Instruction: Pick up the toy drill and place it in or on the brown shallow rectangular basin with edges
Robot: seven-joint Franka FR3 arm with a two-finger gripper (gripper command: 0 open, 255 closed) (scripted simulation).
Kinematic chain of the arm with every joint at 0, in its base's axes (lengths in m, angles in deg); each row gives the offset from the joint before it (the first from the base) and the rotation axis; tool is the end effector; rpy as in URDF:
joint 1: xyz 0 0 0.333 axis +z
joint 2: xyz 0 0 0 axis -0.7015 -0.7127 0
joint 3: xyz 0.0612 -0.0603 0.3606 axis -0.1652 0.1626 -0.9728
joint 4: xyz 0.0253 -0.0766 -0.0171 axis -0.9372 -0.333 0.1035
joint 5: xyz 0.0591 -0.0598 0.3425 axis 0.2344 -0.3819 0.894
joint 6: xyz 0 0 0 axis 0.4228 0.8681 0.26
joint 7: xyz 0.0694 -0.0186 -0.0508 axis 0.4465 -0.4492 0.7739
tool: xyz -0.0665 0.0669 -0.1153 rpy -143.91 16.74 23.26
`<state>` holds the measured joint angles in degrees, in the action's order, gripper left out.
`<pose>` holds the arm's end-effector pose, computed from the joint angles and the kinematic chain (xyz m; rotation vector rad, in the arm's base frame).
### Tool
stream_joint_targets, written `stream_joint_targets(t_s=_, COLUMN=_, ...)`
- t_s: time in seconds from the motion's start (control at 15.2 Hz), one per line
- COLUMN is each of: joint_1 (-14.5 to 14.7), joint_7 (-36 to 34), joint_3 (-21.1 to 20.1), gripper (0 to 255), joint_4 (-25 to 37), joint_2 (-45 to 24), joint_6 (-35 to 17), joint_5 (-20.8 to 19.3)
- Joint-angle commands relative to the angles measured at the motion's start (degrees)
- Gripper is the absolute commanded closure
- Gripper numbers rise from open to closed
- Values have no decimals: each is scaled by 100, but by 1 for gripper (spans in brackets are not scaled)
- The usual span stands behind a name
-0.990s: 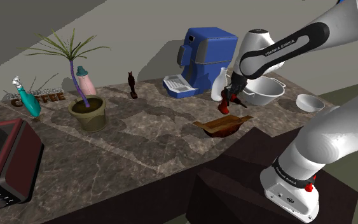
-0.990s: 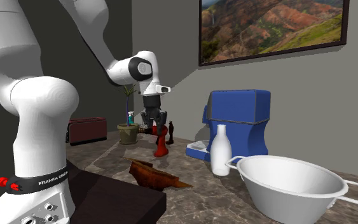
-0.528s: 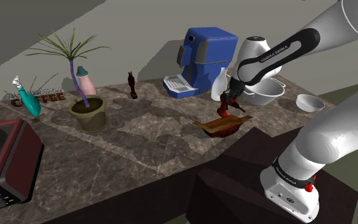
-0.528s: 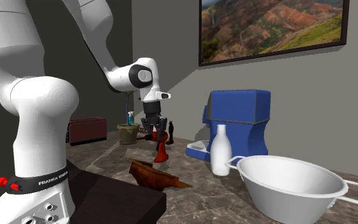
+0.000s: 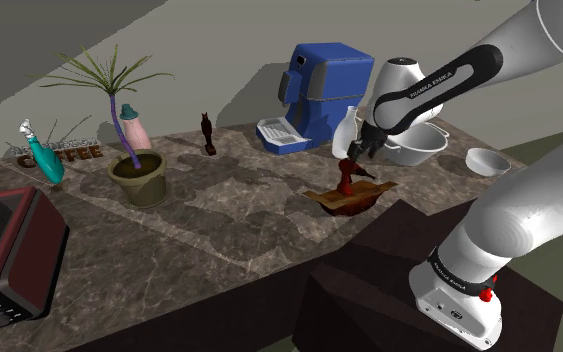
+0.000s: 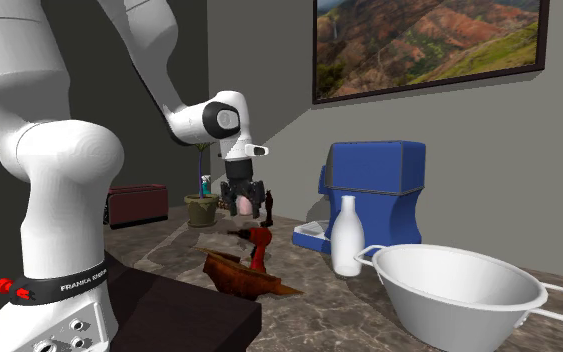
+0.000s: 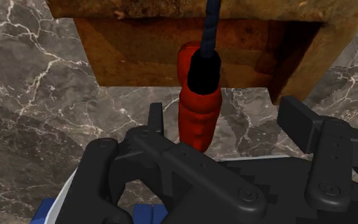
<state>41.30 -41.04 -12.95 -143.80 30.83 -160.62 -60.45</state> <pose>0.3378 -0.1023 0.3578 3.0659 -0.2517 0.1400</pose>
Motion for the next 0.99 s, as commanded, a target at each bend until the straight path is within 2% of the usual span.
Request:
stream_joint_targets(t_s=0.0, joint_1=0, joint_7=0, joint_3=0, gripper=0, joint_4=0, joint_2=0, joint_6=0, joint_5=0)
stream_joint_targets(t_s=0.13, joint_1=0, joint_7=0, joint_3=0, gripper=0, joint_4=0, joint_2=0, joint_6=0, joint_5=0)
stream_joint_targets(t_s=0.4, joint_1=1, joint_7=-9, joint_3=-110, gripper=0, joint_4=220, joint_2=745, joint_6=966, joint_5=28)
stream_joint_targets(t_s=0.92, joint_1=0, joint_7=-9, joint_3=-111, gripper=0, joint_4=220, joint_2=745, joint_6=966, joint_5=28)
